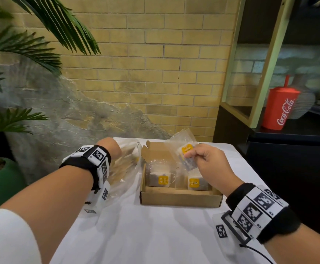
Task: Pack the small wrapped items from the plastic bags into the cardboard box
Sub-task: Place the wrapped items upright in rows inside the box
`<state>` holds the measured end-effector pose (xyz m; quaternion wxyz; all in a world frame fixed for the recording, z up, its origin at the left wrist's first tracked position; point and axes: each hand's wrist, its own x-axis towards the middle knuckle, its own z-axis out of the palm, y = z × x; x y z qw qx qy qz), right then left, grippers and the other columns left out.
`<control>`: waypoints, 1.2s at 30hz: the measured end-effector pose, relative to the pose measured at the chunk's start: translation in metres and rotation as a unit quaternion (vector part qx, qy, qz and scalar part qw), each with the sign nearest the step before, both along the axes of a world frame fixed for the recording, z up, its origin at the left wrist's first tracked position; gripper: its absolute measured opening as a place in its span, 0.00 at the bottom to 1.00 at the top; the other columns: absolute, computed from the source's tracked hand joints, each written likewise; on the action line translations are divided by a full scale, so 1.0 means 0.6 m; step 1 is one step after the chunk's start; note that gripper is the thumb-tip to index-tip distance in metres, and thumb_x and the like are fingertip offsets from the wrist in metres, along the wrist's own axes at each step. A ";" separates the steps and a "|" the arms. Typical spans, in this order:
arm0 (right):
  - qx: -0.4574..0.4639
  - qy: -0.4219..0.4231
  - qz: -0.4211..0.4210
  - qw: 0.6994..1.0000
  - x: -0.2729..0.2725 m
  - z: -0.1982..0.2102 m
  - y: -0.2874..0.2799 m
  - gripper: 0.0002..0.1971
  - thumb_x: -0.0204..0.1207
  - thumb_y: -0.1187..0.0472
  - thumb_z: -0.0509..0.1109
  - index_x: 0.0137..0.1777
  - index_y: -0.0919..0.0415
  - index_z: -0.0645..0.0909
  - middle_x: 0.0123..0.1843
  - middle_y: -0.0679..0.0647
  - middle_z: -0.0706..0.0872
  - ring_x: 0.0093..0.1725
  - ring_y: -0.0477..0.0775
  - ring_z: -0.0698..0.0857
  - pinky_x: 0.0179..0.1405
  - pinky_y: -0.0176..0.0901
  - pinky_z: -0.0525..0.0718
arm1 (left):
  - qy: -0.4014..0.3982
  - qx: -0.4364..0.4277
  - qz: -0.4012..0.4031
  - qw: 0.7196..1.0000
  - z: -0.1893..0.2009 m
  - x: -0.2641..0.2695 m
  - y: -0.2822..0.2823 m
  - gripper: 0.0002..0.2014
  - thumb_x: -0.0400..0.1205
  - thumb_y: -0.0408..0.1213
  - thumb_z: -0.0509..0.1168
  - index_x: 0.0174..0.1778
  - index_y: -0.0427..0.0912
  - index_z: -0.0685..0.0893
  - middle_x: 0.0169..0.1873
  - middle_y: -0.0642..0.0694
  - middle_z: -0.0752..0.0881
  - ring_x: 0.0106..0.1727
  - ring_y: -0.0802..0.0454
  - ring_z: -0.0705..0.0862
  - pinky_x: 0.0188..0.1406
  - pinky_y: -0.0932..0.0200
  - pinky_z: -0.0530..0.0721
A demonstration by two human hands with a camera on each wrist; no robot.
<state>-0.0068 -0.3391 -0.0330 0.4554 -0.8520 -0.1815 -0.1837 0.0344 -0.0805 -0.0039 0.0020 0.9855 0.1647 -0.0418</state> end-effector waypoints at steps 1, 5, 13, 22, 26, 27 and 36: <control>0.000 0.005 0.000 1.000 0.000 -0.001 -0.001 0.15 0.78 0.73 0.61 0.45 0.60 0.88 0.46 0.44 0.82 0.54 0.49 0.79 0.58 0.40 0.80 | -0.015 -0.009 0.011 1.000 0.000 0.000 0.008 0.14 0.83 0.33 0.57 0.60 0.31 0.81 0.55 0.38 0.84 0.56 0.42 0.83 0.52 0.55 0.80; 0.004 0.014 -0.001 1.000 -0.001 -0.002 -0.002 0.15 0.79 0.73 0.62 0.44 0.57 0.88 0.48 0.46 0.83 0.55 0.48 0.79 0.58 0.40 0.80 | -0.085 -0.072 0.055 0.992 -0.004 0.003 0.029 0.10 0.80 0.33 0.63 0.33 0.35 0.79 0.33 0.42 0.80 0.41 0.43 0.80 0.38 0.57 0.77; 0.020 0.022 0.004 1.000 -0.008 -0.001 -0.005 0.15 0.78 0.73 0.62 0.41 0.56 0.87 0.47 0.46 0.82 0.50 0.44 0.79 0.53 0.33 0.77 | -0.153 -0.171 0.046 0.972 0.001 -0.011 0.040 0.10 0.79 0.31 0.61 0.50 0.32 0.85 0.51 0.36 0.87 0.53 0.40 0.85 0.48 0.52 0.85; 0.009 0.023 -0.007 1.000 -0.016 0.002 -0.013 0.15 0.78 0.74 0.61 0.45 0.59 0.88 0.46 0.43 0.81 0.48 0.42 0.78 0.54 0.33 0.76 | -0.241 -0.287 0.037 0.927 0.018 -0.019 0.030 0.06 0.79 0.26 0.62 0.37 0.39 0.79 0.43 0.39 0.82 0.43 0.43 0.79 0.45 0.52 0.80; 0.001 -0.007 -0.026 1.000 -0.016 0.004 -0.017 0.15 0.79 0.73 0.60 0.51 0.60 0.88 0.50 0.50 0.85 0.54 0.51 0.81 0.59 0.41 0.79 | -0.248 -0.323 -0.018 0.913 0.028 -0.026 0.022 0.10 0.77 0.26 0.65 0.34 0.45 0.76 0.35 0.46 0.80 0.39 0.46 0.78 0.39 0.56 0.78; 0.000 -0.015 -0.030 0.999 -0.018 0.004 -0.017 0.15 0.79 0.72 0.60 0.53 0.60 0.88 0.51 0.51 0.85 0.54 0.52 0.82 0.57 0.40 0.80 | -0.249 -0.334 -0.039 0.908 0.032 -0.030 0.017 0.11 0.77 0.26 0.66 0.33 0.45 0.75 0.33 0.46 0.79 0.36 0.46 0.78 0.36 0.58 0.77; -0.074 -0.022 -0.045 0.996 -0.019 0.010 -0.013 0.21 0.77 0.64 0.66 0.71 0.55 0.76 0.72 0.50 0.74 0.68 0.48 0.73 0.70 0.44 0.73 | -0.230 -0.396 -0.178 0.871 0.067 -0.060 -0.032 0.11 0.77 0.24 0.67 0.36 0.44 0.77 0.29 0.48 0.78 0.24 0.56 0.74 0.21 0.68 0.73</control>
